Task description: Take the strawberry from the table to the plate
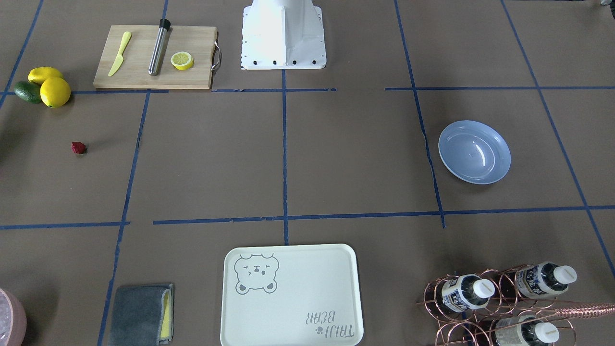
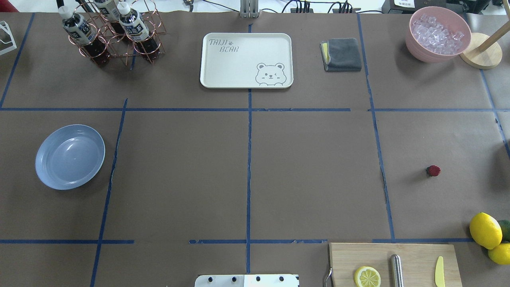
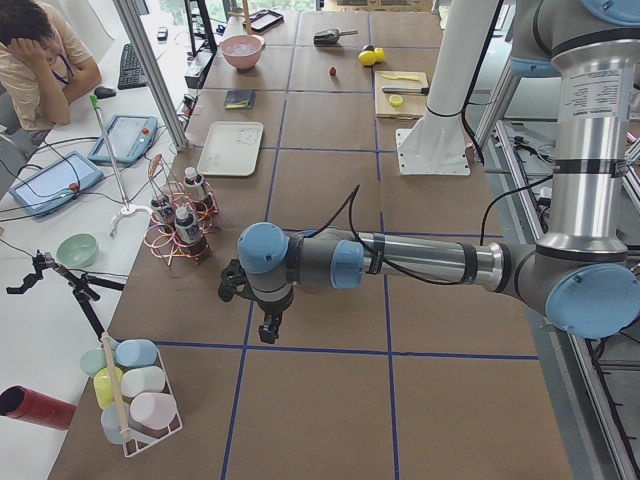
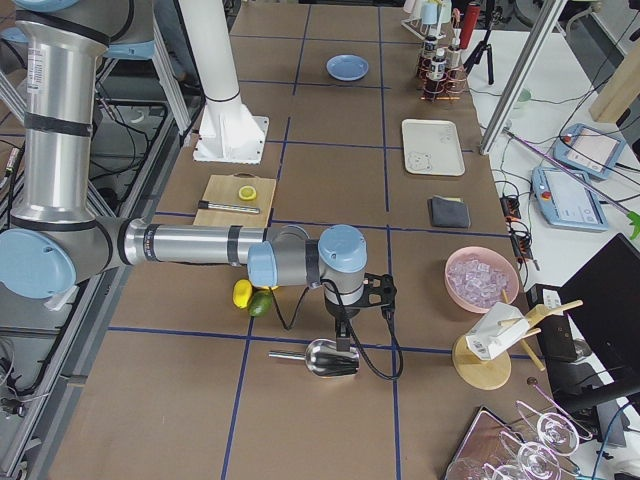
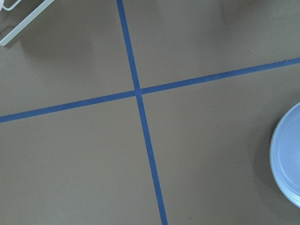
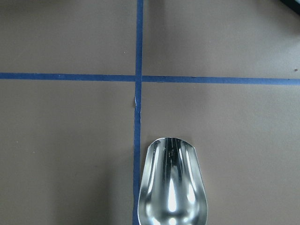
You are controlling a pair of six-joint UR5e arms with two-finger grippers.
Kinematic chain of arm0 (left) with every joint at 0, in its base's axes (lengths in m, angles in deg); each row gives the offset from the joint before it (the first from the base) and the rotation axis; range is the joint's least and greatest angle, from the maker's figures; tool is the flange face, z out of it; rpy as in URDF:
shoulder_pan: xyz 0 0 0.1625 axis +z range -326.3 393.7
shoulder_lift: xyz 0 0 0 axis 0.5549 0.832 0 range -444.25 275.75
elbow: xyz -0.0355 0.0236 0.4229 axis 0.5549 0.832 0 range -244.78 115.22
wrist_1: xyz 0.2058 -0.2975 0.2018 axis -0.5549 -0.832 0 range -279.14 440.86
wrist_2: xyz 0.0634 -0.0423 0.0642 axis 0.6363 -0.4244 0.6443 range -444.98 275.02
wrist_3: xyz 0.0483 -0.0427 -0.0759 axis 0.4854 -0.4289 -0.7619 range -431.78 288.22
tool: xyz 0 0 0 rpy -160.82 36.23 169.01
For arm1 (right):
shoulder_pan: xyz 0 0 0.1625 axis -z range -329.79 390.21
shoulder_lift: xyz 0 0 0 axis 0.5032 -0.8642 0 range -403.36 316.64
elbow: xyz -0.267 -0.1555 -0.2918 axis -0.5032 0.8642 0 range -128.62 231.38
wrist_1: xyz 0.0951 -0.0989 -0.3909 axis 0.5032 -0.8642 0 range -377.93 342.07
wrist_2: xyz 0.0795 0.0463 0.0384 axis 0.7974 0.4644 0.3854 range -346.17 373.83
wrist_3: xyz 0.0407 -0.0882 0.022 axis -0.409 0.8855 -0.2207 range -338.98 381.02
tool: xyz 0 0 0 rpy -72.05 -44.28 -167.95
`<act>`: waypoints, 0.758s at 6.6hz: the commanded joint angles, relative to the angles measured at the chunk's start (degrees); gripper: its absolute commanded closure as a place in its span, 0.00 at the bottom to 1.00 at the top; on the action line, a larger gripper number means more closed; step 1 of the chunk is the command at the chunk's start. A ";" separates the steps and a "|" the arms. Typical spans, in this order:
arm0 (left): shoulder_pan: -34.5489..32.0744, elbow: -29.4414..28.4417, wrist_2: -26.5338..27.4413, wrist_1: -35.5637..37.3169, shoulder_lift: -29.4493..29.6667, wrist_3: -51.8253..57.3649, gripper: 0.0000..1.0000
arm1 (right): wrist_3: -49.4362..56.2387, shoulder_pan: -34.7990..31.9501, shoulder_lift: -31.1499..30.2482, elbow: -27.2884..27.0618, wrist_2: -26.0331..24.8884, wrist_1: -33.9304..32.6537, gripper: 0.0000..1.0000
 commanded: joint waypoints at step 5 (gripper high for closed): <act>0.09 1.43 2.09 -2.06 0.17 0.09 0.00 | -0.48 0.56 1.75 -3.60 4.07 0.18 0.00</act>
